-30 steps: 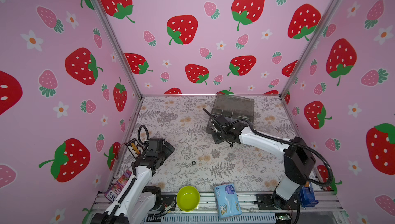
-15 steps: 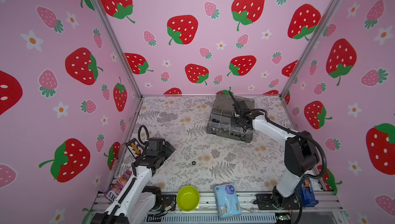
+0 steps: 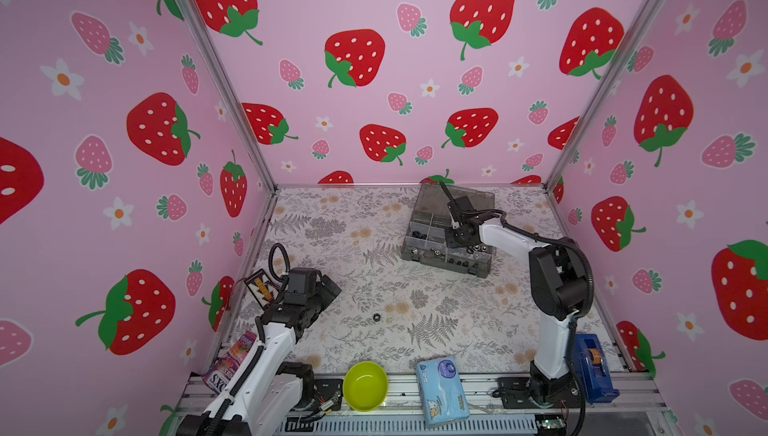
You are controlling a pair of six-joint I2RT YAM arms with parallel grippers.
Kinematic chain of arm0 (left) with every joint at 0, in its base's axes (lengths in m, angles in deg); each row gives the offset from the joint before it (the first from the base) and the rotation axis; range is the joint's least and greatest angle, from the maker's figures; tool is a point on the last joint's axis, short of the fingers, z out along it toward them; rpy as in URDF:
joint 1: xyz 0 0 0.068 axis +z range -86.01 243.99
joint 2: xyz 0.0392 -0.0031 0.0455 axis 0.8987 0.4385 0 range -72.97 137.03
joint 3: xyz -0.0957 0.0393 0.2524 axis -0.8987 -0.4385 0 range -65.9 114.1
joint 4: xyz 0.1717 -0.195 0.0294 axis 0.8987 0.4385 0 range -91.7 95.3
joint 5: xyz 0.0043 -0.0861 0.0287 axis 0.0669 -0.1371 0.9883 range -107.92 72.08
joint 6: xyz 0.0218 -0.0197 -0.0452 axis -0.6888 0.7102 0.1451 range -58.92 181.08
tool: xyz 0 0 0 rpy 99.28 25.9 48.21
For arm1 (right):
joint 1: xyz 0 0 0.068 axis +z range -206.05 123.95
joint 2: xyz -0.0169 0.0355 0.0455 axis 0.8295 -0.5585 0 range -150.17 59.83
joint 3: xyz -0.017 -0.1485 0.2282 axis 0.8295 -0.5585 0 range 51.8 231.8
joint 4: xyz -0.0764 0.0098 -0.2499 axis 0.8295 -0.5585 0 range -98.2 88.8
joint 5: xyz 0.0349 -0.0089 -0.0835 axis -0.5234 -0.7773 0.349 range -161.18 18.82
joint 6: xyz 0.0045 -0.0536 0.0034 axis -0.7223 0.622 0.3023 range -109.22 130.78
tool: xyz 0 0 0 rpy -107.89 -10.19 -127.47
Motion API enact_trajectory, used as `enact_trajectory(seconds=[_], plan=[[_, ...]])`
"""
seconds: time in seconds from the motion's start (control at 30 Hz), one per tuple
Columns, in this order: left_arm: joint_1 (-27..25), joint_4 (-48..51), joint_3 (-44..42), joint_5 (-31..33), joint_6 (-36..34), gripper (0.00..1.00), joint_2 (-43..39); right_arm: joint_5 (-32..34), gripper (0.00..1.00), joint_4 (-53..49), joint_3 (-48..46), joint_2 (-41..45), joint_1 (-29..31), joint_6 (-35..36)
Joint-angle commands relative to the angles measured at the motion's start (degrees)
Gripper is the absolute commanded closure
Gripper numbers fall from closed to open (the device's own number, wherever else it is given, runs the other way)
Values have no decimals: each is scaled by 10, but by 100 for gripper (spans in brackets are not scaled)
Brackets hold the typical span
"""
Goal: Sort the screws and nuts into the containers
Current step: 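Open the right gripper to drop the nut into the black-nut compartment, then move the right gripper back to the last loose nut and close on it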
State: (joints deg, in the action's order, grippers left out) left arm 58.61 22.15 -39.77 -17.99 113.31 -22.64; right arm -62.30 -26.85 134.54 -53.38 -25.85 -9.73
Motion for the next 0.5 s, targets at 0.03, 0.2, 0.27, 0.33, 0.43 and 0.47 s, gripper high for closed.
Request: enact_trajectory(seconds=[0.03, 0.2, 0.27, 0.33, 0.43, 0.47], plan=[[3, 7, 19, 0, -6, 1, 1, -13, 63, -4, 3, 18, -3, 12], [3, 20, 22, 2, -10, 1, -8, -20, 59, -1, -15, 56, 0, 11], [3, 19, 20, 4, -9, 1, -11, -15, 58, 0, -28, 77, 7, 9], [3, 19, 20, 3, -8, 1, -12, -4, 57, 1, -43, 98, 18, 7], [3, 20, 22, 2, -10, 1, -13, 11, 56, -9, -60, 125, 44, 3], [3, 23, 22, 3, -10, 1, -14, 17, 56, -13, -63, 131, 54, 0]])
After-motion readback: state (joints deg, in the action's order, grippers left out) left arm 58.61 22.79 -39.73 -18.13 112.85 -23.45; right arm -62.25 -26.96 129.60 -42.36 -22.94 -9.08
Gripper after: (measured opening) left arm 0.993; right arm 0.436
